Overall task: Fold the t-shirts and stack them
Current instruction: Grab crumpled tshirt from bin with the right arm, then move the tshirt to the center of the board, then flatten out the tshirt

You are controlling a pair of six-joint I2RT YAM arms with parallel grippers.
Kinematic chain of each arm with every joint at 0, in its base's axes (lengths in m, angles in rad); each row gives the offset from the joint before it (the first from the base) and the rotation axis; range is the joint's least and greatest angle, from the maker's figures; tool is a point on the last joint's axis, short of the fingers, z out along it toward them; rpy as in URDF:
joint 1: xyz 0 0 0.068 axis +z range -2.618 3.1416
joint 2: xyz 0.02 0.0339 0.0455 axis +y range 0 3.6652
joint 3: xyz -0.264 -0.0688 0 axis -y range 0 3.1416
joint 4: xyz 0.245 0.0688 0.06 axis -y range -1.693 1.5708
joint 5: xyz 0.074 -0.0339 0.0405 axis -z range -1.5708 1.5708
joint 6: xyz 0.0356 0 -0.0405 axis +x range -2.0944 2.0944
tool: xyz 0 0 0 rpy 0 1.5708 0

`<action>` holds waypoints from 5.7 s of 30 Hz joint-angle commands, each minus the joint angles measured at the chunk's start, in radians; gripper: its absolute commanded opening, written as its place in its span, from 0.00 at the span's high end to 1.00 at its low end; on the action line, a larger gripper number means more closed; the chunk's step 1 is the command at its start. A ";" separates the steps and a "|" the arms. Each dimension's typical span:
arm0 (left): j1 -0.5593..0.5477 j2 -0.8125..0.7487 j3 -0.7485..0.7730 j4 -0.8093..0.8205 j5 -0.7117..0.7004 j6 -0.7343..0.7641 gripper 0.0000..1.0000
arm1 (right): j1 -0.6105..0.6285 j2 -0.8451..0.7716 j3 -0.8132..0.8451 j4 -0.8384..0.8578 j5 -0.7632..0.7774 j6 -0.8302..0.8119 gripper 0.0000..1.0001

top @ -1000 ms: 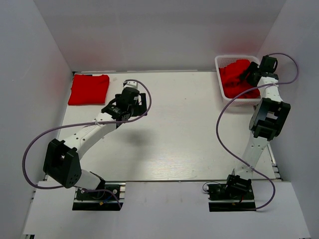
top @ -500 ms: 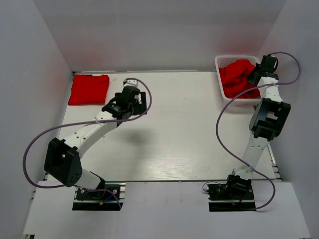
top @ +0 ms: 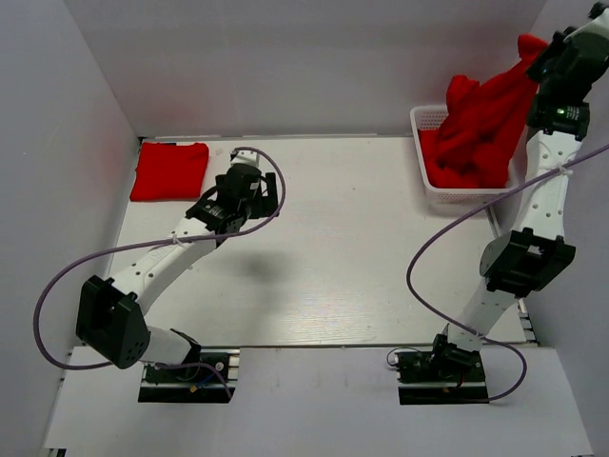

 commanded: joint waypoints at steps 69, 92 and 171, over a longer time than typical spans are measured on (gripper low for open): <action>0.004 -0.282 -0.169 -0.246 -0.029 -0.241 0.01 | 0.923 -0.017 -1.005 0.533 -0.470 -0.139 0.34; 0.004 -0.160 -0.070 -0.176 0.068 -0.129 0.01 | 0.909 -0.612 -1.246 0.287 0.077 -0.004 0.10; 0.004 -0.083 -0.165 0.073 0.022 -0.011 1.00 | 0.822 0.159 -0.789 0.324 -0.159 -0.080 0.34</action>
